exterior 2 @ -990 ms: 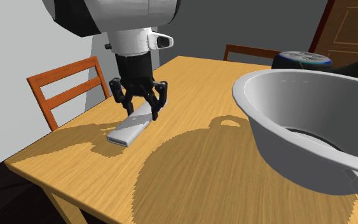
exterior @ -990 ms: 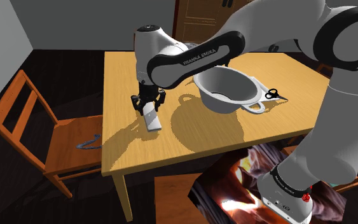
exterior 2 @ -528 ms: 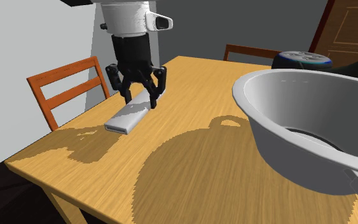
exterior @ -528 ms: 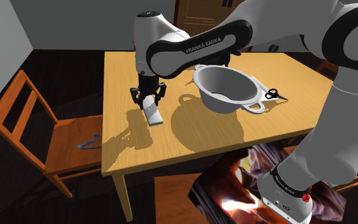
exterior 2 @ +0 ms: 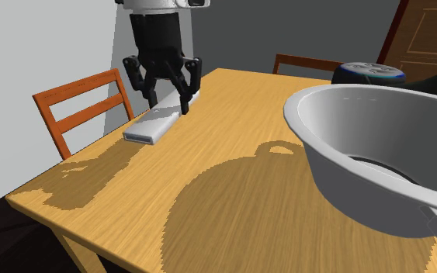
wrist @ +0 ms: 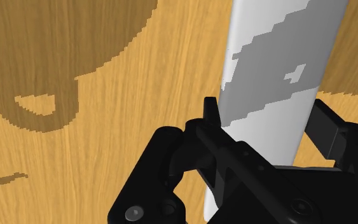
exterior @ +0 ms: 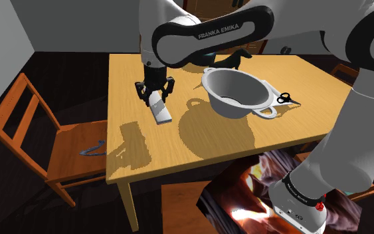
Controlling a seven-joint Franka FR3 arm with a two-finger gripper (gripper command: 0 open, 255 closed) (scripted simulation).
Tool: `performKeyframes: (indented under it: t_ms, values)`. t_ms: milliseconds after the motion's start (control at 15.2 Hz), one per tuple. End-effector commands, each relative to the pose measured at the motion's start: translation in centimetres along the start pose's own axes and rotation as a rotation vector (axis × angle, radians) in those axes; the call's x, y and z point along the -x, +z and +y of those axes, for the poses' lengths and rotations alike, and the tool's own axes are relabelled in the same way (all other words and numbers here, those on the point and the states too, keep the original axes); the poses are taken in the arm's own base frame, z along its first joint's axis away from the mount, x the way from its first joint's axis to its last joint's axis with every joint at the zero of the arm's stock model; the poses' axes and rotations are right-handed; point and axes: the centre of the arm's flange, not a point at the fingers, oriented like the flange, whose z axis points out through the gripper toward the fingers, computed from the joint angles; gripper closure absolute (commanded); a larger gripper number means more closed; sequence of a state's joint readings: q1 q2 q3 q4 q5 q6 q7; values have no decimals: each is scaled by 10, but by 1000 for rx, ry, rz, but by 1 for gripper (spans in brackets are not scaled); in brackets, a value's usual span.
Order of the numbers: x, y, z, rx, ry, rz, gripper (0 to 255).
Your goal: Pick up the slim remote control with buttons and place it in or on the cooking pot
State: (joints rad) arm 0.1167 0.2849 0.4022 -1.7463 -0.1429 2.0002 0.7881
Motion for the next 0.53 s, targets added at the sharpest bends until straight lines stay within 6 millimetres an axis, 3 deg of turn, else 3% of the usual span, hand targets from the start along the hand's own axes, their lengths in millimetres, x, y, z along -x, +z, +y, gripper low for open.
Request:
performKeyframes:
  t_ms: [0,462]
  values:
    - [-1,-11,1,0,0,0,255]
    - [-1,-48,2,0,0,0,255]
